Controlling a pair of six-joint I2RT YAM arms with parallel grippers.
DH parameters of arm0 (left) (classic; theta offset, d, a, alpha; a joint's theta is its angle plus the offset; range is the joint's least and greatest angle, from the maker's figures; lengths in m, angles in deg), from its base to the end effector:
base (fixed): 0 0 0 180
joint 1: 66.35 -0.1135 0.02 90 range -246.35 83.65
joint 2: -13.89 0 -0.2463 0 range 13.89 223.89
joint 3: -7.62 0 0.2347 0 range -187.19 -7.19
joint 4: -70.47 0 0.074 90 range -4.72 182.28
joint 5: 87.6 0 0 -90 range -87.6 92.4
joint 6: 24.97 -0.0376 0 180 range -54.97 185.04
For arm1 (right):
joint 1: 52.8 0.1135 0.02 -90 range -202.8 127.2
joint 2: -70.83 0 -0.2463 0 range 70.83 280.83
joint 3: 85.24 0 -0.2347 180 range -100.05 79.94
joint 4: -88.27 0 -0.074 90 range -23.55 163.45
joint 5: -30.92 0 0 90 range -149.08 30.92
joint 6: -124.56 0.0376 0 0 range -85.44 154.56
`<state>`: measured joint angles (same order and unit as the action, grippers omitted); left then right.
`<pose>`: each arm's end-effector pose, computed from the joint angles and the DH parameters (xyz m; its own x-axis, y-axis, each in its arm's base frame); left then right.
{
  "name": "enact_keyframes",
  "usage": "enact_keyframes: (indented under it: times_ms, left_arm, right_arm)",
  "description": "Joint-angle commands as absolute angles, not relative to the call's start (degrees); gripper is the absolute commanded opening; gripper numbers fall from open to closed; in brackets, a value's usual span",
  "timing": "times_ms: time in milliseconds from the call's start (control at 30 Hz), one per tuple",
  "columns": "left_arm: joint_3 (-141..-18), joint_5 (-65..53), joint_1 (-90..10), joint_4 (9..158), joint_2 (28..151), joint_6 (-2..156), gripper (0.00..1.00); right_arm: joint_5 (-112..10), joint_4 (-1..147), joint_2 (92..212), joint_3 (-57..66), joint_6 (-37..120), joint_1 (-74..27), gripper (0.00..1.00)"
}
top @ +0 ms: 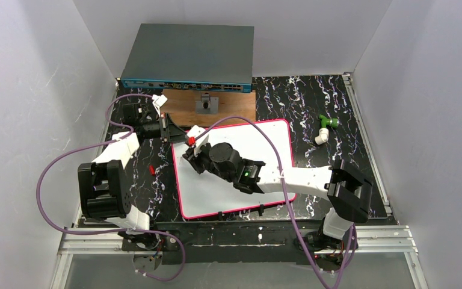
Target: Write a sentence on the whiteboard
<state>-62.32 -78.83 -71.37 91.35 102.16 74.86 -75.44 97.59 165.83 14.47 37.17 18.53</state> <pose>0.2992 -0.0110 0.2355 -0.7485 -0.0919 -0.6568 0.6310 0.2062 -0.7479 0.1311 0.3548 0.2889 -0.0673 -0.0628 -0.9958 -0.8170 0.5763 0.0189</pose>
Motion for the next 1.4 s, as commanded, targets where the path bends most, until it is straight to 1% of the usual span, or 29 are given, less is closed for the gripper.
enact_keyframes:
  times_ms: [0, 233, 867, 1367]
  left_arm:
    - [-63.38, -76.17, -70.05, 92.57, 99.90, 71.71, 0.00]
    - [-63.50, -76.13, -70.07, 92.73, 99.84, 71.54, 0.00]
    - [-63.74, -75.82, -70.08, 93.27, 99.77, 71.12, 0.00]
    - [-63.75, -75.62, -70.06, 93.59, 99.59, 70.84, 0.00]
  right_arm:
    - [-75.70, 100.97, 166.69, 11.36, 37.02, 18.30, 0.01]
    - [-75.86, 100.34, 166.35, 11.88, 37.83, 18.30, 0.01]
    - [-76.89, 98.36, 161.55, 19.63, 41.68, 18.72, 0.01]
    - [-77.47, 98.69, 162.49, 17.45, 39.42, 18.83, 0.01]
